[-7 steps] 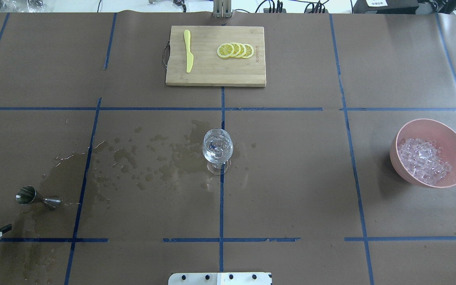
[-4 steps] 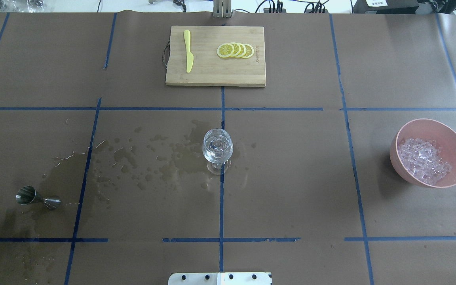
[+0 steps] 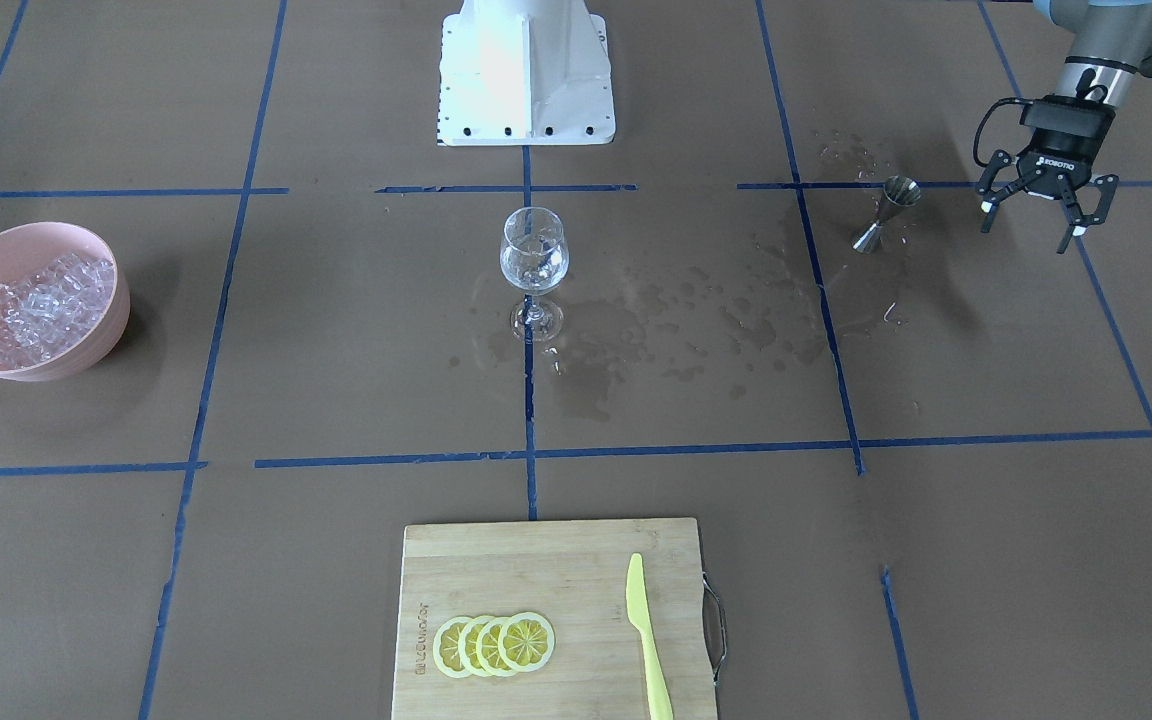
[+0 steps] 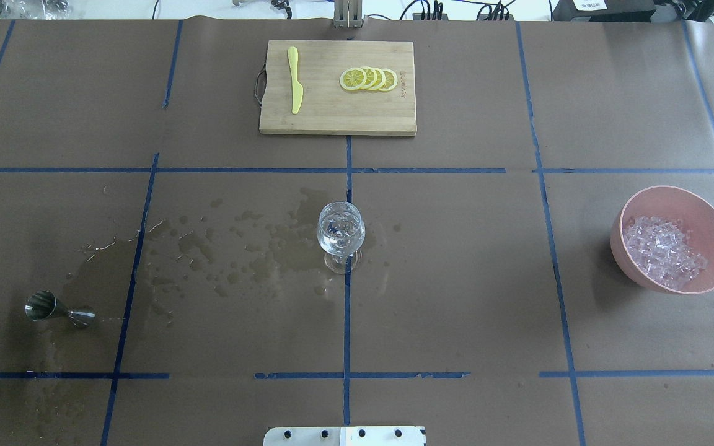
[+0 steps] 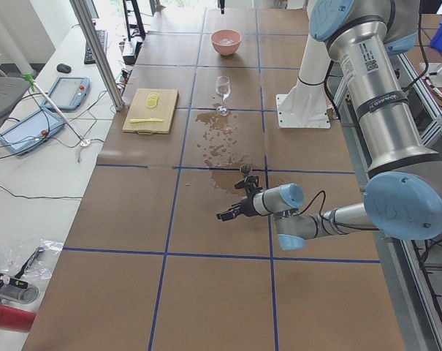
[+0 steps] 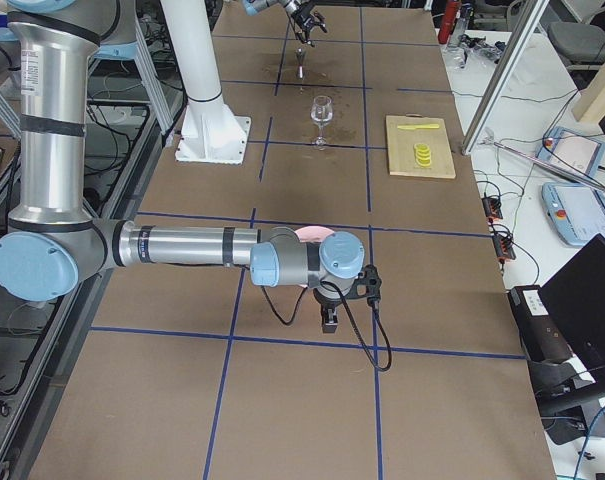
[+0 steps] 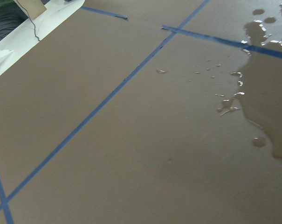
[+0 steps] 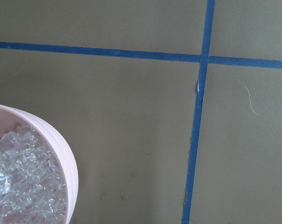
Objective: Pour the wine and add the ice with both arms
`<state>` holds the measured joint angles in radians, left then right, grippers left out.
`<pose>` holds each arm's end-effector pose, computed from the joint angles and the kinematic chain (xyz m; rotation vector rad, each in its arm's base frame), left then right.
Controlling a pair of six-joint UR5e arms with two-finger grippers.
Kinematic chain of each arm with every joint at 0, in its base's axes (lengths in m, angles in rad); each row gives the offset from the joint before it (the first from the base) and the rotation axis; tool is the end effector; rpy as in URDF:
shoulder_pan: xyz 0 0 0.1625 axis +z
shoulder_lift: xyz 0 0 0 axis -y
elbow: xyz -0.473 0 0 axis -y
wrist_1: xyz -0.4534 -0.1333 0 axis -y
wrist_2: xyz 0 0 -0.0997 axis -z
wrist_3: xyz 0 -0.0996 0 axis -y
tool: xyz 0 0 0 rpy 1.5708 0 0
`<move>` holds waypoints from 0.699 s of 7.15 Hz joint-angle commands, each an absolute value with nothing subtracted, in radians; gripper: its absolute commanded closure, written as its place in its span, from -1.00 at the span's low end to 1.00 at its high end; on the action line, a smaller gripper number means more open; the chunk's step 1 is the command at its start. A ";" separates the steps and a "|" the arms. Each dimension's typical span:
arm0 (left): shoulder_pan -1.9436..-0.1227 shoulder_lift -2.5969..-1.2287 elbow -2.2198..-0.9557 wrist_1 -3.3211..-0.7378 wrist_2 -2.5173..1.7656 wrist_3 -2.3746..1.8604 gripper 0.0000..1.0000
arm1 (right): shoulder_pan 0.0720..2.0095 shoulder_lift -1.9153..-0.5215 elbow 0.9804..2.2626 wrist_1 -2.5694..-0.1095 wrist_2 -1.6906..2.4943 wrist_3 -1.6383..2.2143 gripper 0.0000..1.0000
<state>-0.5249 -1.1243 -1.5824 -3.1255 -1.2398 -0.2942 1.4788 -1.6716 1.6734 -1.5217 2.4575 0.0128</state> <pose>0.2070 -0.3113 0.7315 1.0629 0.4615 0.4817 0.0092 -0.5116 0.6901 0.0010 -0.8881 -0.0965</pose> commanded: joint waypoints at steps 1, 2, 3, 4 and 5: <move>-0.732 -1.198 -1.588 -2.928 -1.440 -0.249 -0.99 | 1.479 -1.667 1.672 -1.522 2.456 0.018 -1.00; -0.861 -1.274 -1.586 -2.799 -1.568 -0.220 -0.99 | 1.479 -1.661 1.674 -1.520 2.454 0.018 -1.00; -0.930 -1.316 -1.588 -2.739 -1.644 -0.159 -0.99 | 1.479 -1.652 1.674 -1.520 2.451 0.017 -1.00; -1.001 -1.372 -1.594 -2.650 -1.767 -0.158 -0.99 | 1.476 -1.631 1.672 -1.522 2.442 0.015 -1.00; -1.084 -1.431 -1.600 -2.532 -1.910 -0.163 -0.99 | 1.476 -1.611 1.674 -1.522 2.410 0.015 -1.00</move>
<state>-0.9810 -1.3579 -1.5929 -2.6672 -1.7421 -0.1678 1.4768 -1.6352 1.6729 -1.5212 2.4388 0.0161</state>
